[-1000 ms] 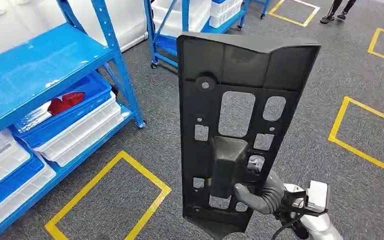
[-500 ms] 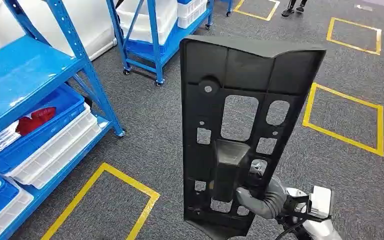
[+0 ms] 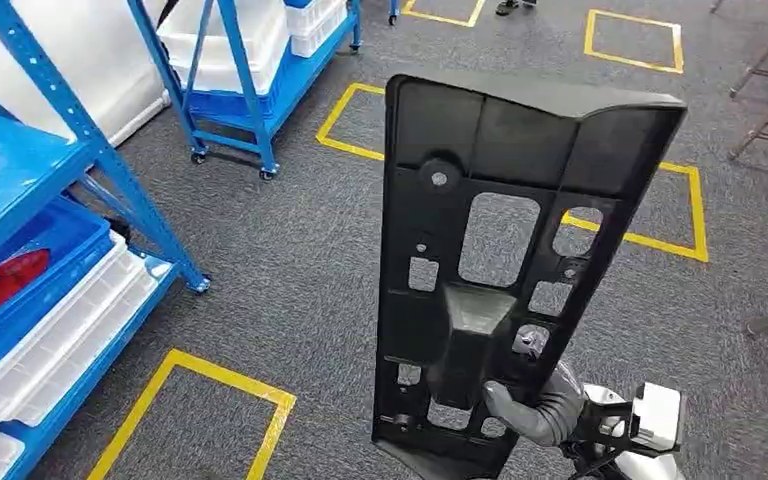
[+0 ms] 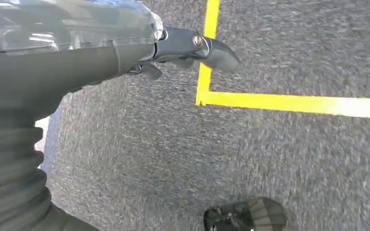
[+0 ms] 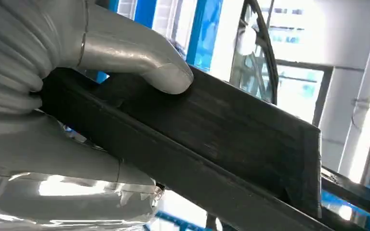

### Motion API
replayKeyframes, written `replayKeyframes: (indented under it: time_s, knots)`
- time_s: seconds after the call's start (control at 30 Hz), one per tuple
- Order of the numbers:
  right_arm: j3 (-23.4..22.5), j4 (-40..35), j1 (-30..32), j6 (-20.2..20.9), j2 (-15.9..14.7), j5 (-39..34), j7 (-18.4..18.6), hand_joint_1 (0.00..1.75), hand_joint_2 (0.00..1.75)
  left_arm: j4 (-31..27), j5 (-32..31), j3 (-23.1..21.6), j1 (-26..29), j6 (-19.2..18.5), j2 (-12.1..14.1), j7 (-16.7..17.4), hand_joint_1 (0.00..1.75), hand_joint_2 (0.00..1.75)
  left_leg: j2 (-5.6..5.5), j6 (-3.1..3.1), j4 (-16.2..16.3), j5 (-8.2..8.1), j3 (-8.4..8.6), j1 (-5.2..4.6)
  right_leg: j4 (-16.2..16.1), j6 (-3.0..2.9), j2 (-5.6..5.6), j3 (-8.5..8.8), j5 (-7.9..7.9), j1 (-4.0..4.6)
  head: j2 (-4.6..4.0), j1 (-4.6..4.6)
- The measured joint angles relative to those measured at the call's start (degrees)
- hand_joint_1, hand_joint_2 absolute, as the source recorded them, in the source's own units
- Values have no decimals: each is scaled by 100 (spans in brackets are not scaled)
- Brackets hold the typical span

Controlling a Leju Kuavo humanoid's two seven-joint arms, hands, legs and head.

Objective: Take the parts from the cabinet and place them on the table.

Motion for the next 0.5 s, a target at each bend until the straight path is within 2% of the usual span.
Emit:
replayKeyframes:
  time_s: [0.03,0.07,0.1,0.13,0.17,0.2,0.23,0.27,0.3,0.33,0.37,0.47,0.5]
  knots:
    - [-4,-24,4,0,0,-2,-9,169,175,0,0,0,-2,4,2,-2,0,175,-259,-12,163,-110,-43,9,-41,-29,37,24,12,18,2,2]
    - [-4,-24,-8,0,0,0,-11,169,175,0,0,0,-1,7,2,-2,0,175,-449,-13,548,-333,-217,14,-37,-47,85,30,17,20,0,2]
    - [-4,-24,0,-2,0,4,-11,169,175,0,-4,0,14,7,2,-2,0,175,-542,-28,1038,-568,-445,15,-35,-67,146,34,6,23,0,2]
    - [-4,-24,29,-13,2,18,-11,169,175,0,-11,0,31,2,4,2,0,175,-577,-44,1520,-747,-689,17,-32,-74,218,37,1,28,0,2]
    - [-4,-24,51,-22,2,28,-13,169,175,0,-20,-2,43,-9,7,2,0,175,-578,-57,1773,-783,-836,17,-25,-73,288,36,-1,30,0,2]
    - [-4,-28,79,-35,2,56,-15,169,175,0,-26,-2,46,-15,7,2,0,175,-578,-64,1756,-678,-858,22,-16,-66,365,40,-6,26,2,2]
    - [-9,-46,124,-55,2,83,-18,169,175,0,-37,-4,40,-20,7,2,0,175,-583,-64,1470,-444,-753,28,3,-49,443,42,-20,18,0,2]
    - [-13,-76,173,-74,2,105,-28,169,175,0,-53,-13,32,-26,7,9,0,175,-602,-62,1016,-166,-559,37,32,-28,512,50,-41,7,0,2]
    - [-17,-107,216,-85,4,111,-44,169,175,0,-55,-17,29,-26,7,20,0,175,-734,-59,450,134,-308,59,76,-5,581,55,-74,-1,0,2]
    - [-17,-127,230,-75,17,127,-59,169,175,0,-41,-17,40,-26,9,22,0,175,-999,-36,171,147,-188,84,114,22,630,29,-99,-5,0,2]
    - [-15,-133,212,-46,24,149,-59,169,175,0,-11,-17,38,-20,9,26,0,175,-1023,-26,49,108,-159,92,187,57,711,-21,-118,19,0,2]
    - [-15,-133,184,50,72,179,-11,169,175,0,42,-11,34,9,9,7,0,175,-872,81,78,121,-158,38,132,180,861,-68,-65,-32,0,2]
    - [-15,-131,150,70,74,179,11,169,175,0,48,-9,29,24,7,0,0,175,-803,140,14,162,-132,80,142,198,853,-74,-77,-30,0,0]
